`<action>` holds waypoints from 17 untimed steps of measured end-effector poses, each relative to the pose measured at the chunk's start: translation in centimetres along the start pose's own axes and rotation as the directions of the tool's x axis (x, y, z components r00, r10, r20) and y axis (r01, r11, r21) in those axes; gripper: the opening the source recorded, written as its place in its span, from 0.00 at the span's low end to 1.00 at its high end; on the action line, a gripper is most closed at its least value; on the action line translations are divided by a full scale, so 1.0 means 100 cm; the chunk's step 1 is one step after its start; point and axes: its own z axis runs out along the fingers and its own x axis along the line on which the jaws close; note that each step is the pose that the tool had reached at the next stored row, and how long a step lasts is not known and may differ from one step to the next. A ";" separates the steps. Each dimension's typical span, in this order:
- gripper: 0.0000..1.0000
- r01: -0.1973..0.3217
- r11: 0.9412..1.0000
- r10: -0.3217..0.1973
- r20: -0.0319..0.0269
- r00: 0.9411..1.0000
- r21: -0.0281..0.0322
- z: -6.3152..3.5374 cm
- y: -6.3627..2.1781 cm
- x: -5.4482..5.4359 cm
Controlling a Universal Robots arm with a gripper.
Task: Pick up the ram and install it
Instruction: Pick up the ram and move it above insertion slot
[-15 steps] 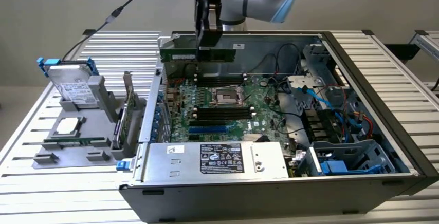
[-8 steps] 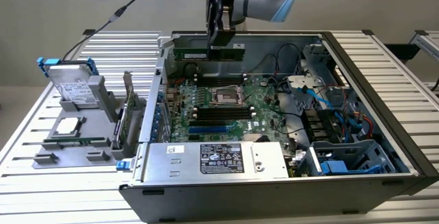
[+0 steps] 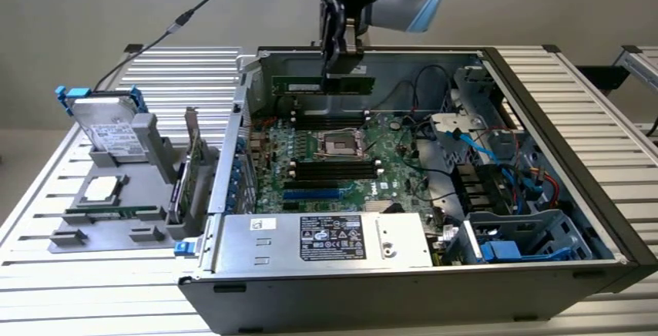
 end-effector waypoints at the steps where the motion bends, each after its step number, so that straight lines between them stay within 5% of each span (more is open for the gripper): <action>1: 0.15 -0.001 1.000 0.001 0.001 1.000 0.000 0.0016 -0.0018 0.000; 17: 0.15 -0.068 0.998 0.068 0.030 0.997 0.003 0.0278 -0.0203 0.002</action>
